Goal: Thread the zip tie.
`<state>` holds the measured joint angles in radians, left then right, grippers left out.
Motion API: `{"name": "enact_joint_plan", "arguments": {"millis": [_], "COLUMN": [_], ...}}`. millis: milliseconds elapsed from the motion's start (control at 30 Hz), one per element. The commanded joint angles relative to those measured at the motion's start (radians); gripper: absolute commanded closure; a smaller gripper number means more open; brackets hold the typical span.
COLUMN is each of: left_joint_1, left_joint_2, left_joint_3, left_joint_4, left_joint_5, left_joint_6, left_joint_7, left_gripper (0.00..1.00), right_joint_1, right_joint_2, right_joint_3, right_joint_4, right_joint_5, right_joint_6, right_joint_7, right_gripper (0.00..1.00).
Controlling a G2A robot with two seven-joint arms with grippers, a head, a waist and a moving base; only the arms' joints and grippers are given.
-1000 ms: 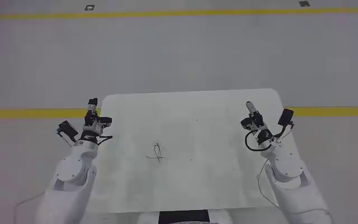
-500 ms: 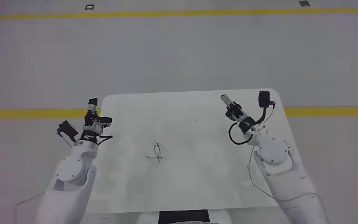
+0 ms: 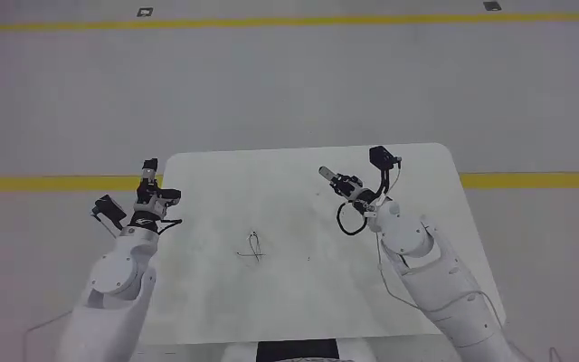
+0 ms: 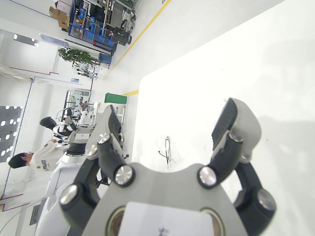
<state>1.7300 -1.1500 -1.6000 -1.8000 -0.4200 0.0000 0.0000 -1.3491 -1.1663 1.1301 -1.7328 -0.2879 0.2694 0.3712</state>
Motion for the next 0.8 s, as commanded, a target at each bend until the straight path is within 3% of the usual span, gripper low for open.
{"name": "enact_joint_plan", "arguments": {"millis": [0, 267, 400, 600, 667, 767], "left_joint_1": [0.000, 0.000, 0.000, 0.000, 0.000, 0.000], "left_joint_2": [0.000, 0.000, 0.000, 0.000, 0.000, 0.000], "left_joint_3": [0.000, 0.000, 0.000, 0.000, 0.000, 0.000], "left_joint_4": [0.000, 0.000, 0.000, 0.000, 0.000, 0.000], "left_joint_5": [0.000, 0.000, 0.000, 0.000, 0.000, 0.000], "left_joint_6": [0.000, 0.000, 0.000, 0.000, 0.000, 0.000], "left_joint_7": [0.000, 0.000, 0.000, 0.000, 0.000, 0.000], "left_gripper": [0.00, 0.00, 0.00, 0.00, 0.00, 0.00], "right_joint_1": [0.000, 0.016, 0.187, 0.375, 0.410, 0.437], "right_joint_2": [0.000, 0.000, -0.018, -0.080, -0.100, -0.120], "right_joint_3": [0.000, -0.016, -0.146, -0.356, -0.409, -0.466], "right_joint_4": [0.000, -0.014, 0.060, 0.193, 0.229, 0.257], "right_joint_5": [0.000, -0.031, -0.195, -0.302, -0.326, -0.329], "right_joint_6": [0.000, -0.012, -0.008, 0.018, 0.024, -0.050], "right_joint_7": [0.000, 0.019, 0.149, 0.202, 0.202, 0.237], "right_gripper": [0.00, 0.00, 0.00, 0.00, 0.00, 0.00]}}
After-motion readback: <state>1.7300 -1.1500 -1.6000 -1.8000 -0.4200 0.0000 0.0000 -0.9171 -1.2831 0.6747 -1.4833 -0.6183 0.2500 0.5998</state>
